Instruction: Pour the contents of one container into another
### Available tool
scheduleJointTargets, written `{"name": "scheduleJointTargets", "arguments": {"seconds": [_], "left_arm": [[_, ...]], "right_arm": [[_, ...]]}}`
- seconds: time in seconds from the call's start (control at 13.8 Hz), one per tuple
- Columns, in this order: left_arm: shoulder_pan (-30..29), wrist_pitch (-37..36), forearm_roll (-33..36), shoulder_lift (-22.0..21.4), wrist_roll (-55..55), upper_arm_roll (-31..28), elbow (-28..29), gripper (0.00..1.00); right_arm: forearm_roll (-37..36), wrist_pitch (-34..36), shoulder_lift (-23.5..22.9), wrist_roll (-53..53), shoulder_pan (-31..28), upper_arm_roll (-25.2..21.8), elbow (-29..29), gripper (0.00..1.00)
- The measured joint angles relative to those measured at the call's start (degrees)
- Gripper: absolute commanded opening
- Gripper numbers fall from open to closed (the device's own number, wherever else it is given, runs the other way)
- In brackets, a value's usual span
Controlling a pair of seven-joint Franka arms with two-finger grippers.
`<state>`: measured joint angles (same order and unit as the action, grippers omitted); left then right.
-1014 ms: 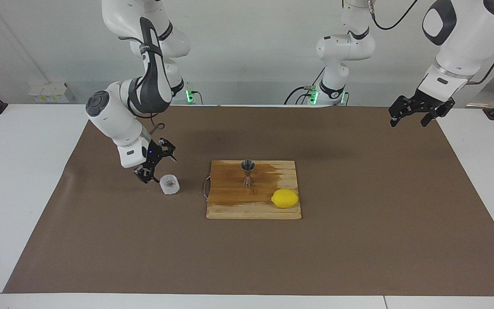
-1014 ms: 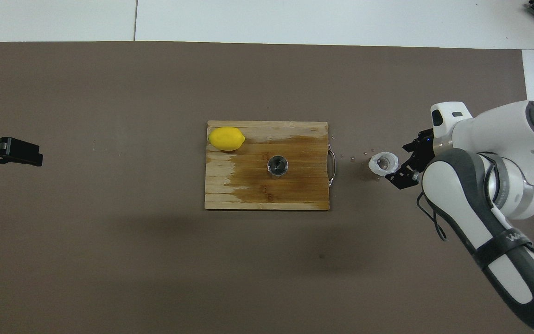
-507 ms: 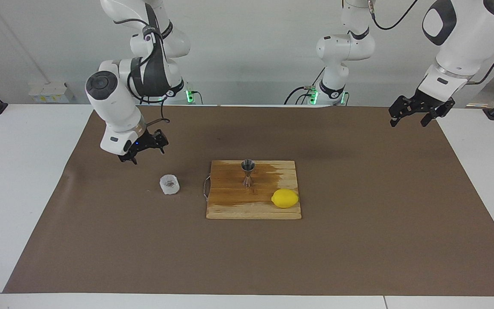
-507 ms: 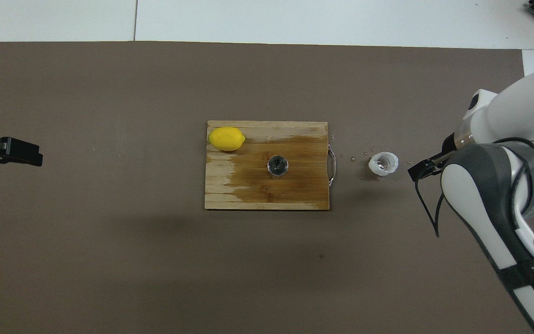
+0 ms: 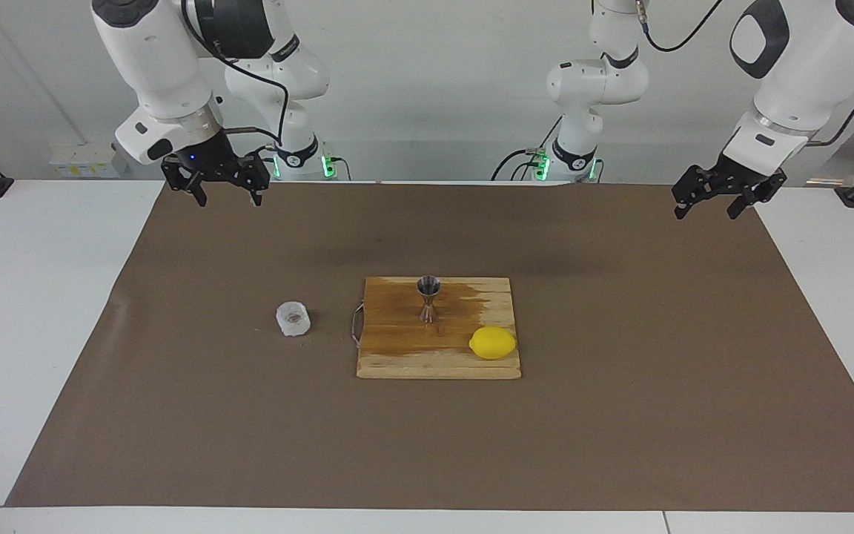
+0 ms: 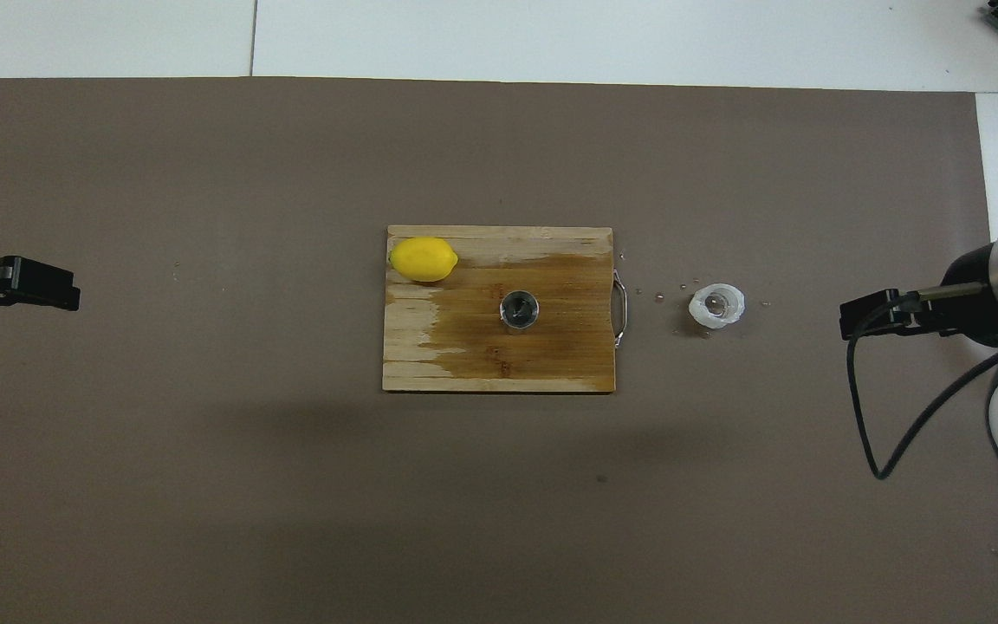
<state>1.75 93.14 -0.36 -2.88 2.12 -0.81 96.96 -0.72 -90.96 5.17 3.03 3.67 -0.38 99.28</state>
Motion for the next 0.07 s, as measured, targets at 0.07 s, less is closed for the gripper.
{"name": "scheduleJointTargets", "arguments": {"seconds": [0.07], "left_arm": [[0.0, 0.0, 0.0, 0.0, 0.0, 0.0, 0.0, 1.0]], "right_arm": [[0.0, 0.0, -0.1, 0.0, -0.5, -0.2, 0.0, 1.0]]}}
